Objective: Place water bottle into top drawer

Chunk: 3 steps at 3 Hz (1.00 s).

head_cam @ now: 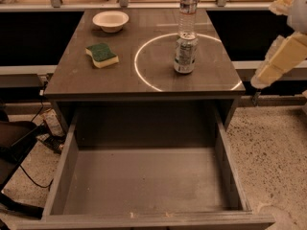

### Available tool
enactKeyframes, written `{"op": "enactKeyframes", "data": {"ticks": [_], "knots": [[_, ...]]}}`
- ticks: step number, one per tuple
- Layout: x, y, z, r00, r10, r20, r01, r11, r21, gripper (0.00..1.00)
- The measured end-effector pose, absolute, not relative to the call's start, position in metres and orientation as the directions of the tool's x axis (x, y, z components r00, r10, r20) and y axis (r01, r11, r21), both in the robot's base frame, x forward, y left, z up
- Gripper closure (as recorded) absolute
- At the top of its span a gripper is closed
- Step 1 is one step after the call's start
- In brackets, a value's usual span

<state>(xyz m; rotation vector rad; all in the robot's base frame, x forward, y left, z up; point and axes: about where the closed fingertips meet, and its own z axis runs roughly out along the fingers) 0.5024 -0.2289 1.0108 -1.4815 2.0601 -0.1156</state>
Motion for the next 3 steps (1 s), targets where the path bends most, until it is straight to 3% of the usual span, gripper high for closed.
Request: {"op": "enactKeyframes", "data": {"ticks": [2,3], "knots": [[0.584,-0.264,1.053,-0.083,-0.664,-0.743,-0.674,0.587,-0.449,0.0],[0.622,-0.274,1.072,-0.053,-0.536,-0.842,-0.627,0.674,-0.39,0.0]]}}
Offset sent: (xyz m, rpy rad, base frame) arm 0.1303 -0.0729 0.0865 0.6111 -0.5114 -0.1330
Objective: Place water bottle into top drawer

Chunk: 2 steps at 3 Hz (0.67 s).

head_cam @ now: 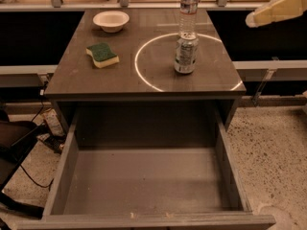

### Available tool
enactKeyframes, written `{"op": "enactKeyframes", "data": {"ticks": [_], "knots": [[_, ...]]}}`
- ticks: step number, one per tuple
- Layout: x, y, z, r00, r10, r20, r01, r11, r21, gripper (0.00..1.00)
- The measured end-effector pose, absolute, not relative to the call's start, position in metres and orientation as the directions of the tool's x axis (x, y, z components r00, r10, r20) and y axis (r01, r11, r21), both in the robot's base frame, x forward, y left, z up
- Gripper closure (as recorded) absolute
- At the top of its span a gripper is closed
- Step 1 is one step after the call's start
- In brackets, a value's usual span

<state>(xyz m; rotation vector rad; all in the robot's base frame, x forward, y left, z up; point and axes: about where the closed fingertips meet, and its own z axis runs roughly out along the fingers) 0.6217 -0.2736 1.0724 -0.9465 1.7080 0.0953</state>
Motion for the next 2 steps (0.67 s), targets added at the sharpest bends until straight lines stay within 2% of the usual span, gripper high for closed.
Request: {"op": "enactKeyframes", "data": {"ticks": [1,2], "knots": [[0.6342,-0.2787,1.0819,-0.081,-0.461,-0.884,-0.604,0.728,-0.325,0.0],[0.6356,-0.2788,1.0832,-0.088,-0.448,-0.89,-0.601,0.736,-0.311,0.0]]}}
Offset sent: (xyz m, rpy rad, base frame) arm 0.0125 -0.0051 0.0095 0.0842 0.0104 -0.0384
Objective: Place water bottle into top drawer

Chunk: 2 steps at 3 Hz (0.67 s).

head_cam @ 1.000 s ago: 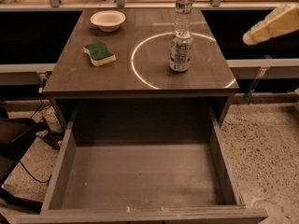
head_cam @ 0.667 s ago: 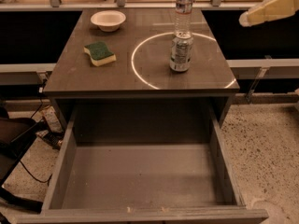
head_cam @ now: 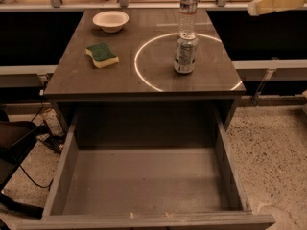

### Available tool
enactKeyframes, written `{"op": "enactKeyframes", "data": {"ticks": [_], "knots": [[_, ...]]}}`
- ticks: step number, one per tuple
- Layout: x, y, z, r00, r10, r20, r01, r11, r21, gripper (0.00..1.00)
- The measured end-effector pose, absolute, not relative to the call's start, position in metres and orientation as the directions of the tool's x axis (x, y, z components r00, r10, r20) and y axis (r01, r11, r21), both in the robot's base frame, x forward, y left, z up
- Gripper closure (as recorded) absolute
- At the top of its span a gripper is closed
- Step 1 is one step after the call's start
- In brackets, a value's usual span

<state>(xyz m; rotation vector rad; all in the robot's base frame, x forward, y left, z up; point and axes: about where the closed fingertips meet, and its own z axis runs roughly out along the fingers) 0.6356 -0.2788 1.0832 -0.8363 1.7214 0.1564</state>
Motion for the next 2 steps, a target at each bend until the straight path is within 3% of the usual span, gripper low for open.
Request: {"op": "enactKeyframes", "data": {"ticks": [2], "knots": [[0.667,-0.256,1.058,-0.014,-0.412,-0.911,-0.579,0.746,-0.328,0.0]]}}
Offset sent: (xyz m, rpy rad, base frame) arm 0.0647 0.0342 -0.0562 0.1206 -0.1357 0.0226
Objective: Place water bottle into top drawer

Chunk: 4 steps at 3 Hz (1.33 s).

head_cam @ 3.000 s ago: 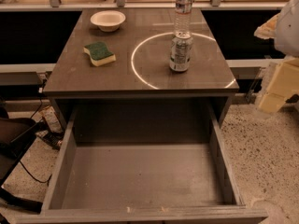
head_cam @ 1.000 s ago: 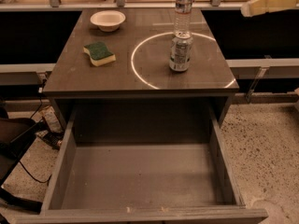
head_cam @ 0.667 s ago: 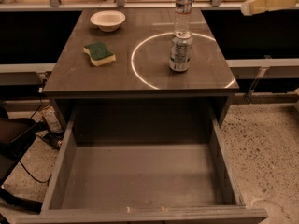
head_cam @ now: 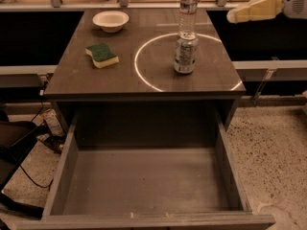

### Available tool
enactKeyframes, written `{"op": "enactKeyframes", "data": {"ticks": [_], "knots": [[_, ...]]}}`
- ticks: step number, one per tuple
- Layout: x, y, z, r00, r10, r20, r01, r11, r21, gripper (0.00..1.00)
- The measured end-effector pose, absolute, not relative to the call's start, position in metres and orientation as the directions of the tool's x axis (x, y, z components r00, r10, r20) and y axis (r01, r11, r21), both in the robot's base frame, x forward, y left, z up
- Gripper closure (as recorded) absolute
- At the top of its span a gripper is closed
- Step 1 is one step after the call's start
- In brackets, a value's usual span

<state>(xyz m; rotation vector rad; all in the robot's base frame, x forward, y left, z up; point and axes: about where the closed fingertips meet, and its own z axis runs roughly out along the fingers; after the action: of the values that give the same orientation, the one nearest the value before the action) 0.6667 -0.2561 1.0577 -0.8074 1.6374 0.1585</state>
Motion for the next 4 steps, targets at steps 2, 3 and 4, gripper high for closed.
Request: {"op": "enactKeyframes", "data": {"ticks": [2,3,4], "knots": [[0.735,-0.239,1.008,-0.012,-0.315,-0.949,-0.59,0.769,-0.248,0.0],[0.761,-0.243,0.991,-0.041,-0.284,-0.958,-0.583,0.785,-0.208,0.0],[0.79,-0.248,0.974,-0.048,-0.229,-0.972,-0.572,0.805,-0.161,0.0]]}}
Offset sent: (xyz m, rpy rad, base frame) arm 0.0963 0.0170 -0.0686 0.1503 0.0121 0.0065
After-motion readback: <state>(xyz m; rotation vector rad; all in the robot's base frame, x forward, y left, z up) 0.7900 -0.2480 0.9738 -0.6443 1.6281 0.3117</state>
